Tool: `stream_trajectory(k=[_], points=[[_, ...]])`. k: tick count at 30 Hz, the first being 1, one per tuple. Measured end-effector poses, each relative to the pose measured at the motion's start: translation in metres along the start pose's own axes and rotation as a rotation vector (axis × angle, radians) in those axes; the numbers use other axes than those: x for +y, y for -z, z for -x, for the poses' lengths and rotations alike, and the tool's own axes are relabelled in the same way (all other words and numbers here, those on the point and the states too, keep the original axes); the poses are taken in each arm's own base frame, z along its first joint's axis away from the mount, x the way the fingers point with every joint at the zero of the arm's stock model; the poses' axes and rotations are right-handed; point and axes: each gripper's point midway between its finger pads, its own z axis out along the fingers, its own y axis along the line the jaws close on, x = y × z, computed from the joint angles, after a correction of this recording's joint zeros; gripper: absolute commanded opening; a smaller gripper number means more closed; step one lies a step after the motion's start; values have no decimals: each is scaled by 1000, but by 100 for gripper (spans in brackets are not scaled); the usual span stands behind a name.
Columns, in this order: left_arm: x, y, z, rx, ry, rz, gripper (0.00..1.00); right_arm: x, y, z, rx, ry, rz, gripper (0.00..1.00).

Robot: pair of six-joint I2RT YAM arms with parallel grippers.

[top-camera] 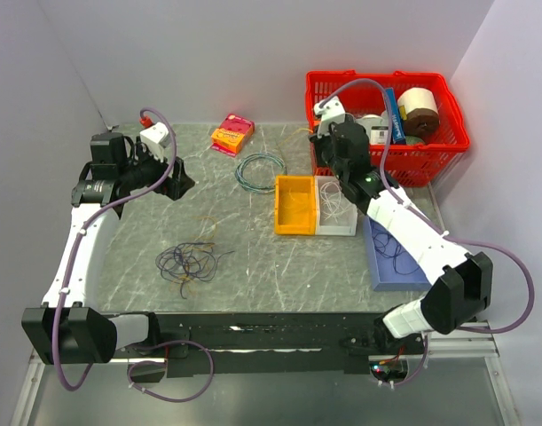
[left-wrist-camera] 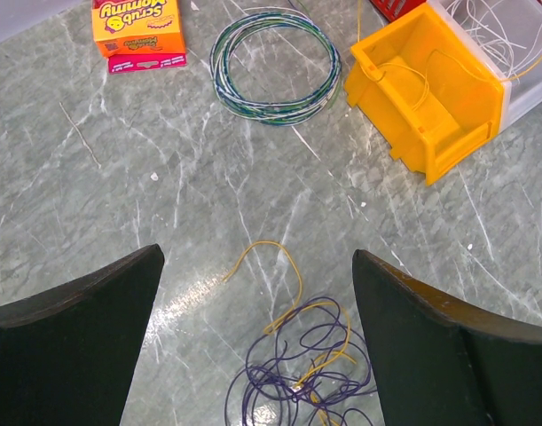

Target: Untangle the cables

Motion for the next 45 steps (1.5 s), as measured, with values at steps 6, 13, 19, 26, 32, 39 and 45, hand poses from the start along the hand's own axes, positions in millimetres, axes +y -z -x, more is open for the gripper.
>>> stream_trajectory(k=[6, 13, 19, 26, 32, 39, 45], points=[[0, 1, 2, -2, -3, 0, 95, -10, 16, 21, -60, 0, -22, 0], [0, 3, 6, -9, -8, 2, 95, -21, 58, 66, -201, -19, -32, 0], [-1, 4, 7, -11, -11, 3, 95, -21, 61, 68, -209, -20, -26, 0], [-3, 7, 6, -4, -14, 2, 95, -17, 56, 52, -160, -9, -10, 0], [-2, 7, 8, -7, -22, 2, 95, -26, 72, 114, -275, -1, -16, 0], [-3, 9, 9, -12, -28, 4, 95, -35, 95, 165, -405, 3, -28, 0], [-3, 9, 9, -12, -28, 4, 95, -29, 85, 147, -364, 11, -8, 0]])
